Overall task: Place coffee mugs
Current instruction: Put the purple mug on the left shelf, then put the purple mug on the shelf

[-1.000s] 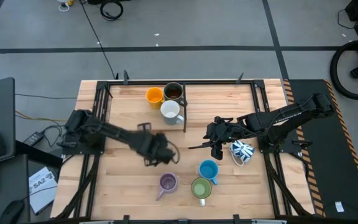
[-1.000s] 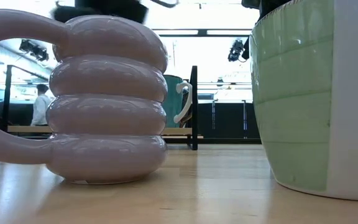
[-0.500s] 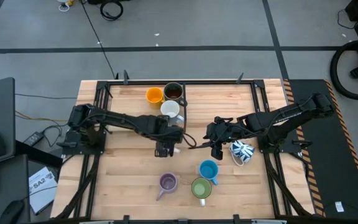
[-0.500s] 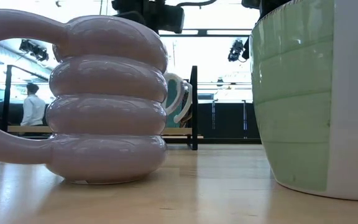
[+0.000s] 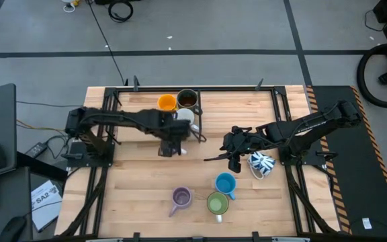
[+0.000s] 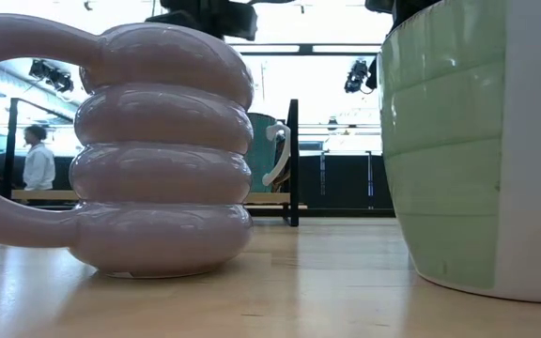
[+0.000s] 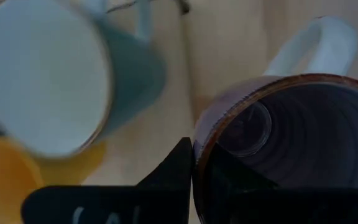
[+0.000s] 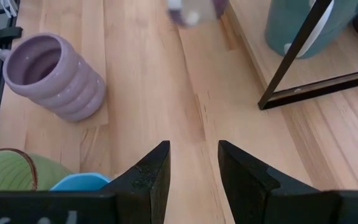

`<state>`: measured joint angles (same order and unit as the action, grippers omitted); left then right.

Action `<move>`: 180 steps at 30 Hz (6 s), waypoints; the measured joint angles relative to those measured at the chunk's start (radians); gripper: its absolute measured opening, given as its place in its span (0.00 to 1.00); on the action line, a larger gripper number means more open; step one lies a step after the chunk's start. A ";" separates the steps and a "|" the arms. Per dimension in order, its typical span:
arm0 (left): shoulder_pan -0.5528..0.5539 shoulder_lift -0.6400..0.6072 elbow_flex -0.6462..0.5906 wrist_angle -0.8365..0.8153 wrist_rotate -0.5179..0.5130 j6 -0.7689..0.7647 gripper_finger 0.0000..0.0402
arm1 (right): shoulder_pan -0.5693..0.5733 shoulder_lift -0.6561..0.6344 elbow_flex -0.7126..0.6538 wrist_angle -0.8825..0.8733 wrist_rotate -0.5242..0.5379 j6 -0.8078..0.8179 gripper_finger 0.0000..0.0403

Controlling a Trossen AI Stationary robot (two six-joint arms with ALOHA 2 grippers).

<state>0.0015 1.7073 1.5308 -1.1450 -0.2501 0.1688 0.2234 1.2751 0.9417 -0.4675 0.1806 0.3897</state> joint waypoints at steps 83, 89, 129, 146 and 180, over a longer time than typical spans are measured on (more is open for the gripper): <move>0.394 -0.063 -0.197 0.202 0.199 0.387 0.07 | 0.000 0.000 0.000 0.029 0.000 0.012 0.35; 0.394 -0.063 -0.197 0.202 0.200 0.367 0.12 | 0.000 0.000 0.000 0.029 0.000 0.012 0.35; 0.376 -0.072 -0.196 0.206 0.093 0.340 0.32 | 0.000 0.000 0.000 0.029 0.000 0.011 0.35; 0.370 -0.073 0.005 0.096 0.094 0.302 0.32 | 0.000 0.000 0.000 0.028 0.000 0.011 0.35; -0.255 -0.071 0.143 0.319 0.258 -0.053 0.32 | 0.026 0.000 0.000 -0.013 -0.051 0.011 0.35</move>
<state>-0.2531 1.6363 1.6737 -0.8256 0.0080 0.1154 0.2498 1.2751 0.9413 -0.4808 0.1291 0.4007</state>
